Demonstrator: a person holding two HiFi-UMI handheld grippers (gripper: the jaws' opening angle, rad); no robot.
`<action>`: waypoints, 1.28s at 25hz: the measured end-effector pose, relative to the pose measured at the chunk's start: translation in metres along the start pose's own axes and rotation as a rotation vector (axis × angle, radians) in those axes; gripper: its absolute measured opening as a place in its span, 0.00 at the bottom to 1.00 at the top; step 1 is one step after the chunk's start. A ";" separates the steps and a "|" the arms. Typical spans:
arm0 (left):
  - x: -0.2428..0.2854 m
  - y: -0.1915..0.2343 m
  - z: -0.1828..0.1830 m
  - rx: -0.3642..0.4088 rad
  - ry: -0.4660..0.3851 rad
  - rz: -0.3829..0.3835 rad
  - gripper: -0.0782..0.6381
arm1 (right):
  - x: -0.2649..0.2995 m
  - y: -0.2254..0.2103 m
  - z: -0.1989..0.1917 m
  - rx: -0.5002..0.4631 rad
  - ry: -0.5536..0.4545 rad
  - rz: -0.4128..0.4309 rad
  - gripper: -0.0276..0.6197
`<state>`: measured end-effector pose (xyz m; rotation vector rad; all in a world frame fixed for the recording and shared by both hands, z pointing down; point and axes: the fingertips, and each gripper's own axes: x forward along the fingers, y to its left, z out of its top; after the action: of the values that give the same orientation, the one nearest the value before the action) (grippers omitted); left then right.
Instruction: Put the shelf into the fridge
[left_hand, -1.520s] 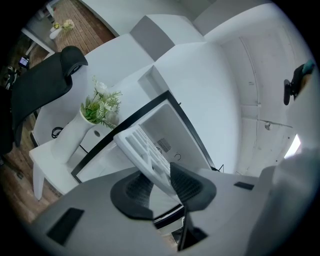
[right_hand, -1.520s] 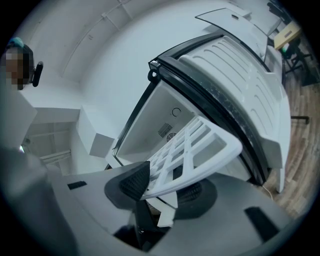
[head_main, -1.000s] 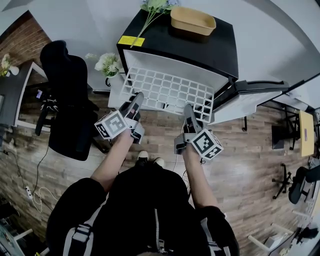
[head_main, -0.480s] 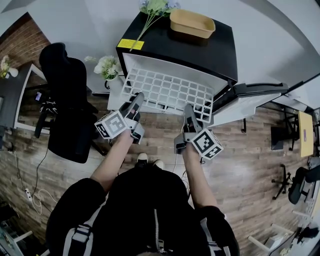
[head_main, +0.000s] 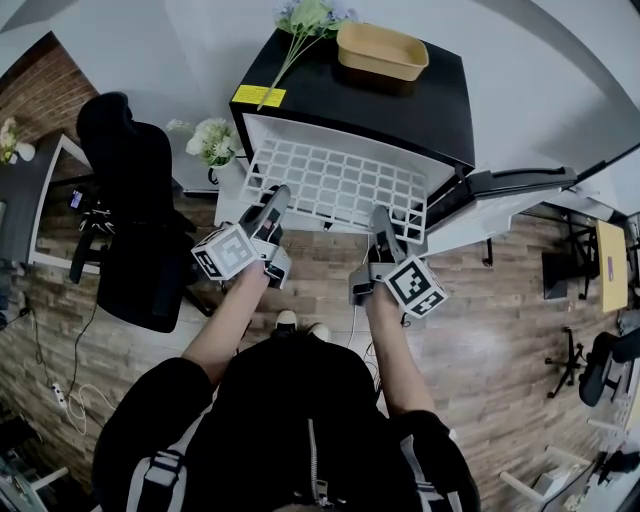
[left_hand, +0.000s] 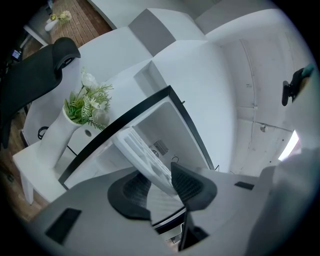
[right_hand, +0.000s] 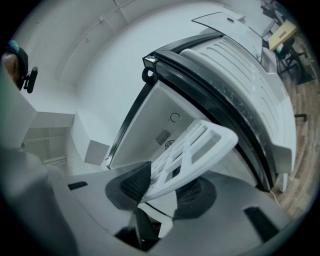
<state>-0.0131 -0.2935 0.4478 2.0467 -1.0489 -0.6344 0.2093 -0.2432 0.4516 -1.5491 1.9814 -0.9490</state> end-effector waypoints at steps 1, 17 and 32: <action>0.000 0.000 0.001 0.001 -0.001 0.001 0.29 | 0.000 0.001 0.001 0.001 -0.003 0.002 0.25; 0.016 -0.005 0.005 -0.003 -0.016 -0.027 0.30 | 0.015 -0.003 0.013 0.013 -0.034 -0.006 0.24; 0.035 0.003 0.009 0.001 -0.021 -0.022 0.30 | 0.036 -0.011 0.019 0.038 -0.042 -0.012 0.23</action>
<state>-0.0023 -0.3273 0.4413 2.0593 -1.0408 -0.6681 0.2200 -0.2843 0.4494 -1.5491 1.9165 -0.9463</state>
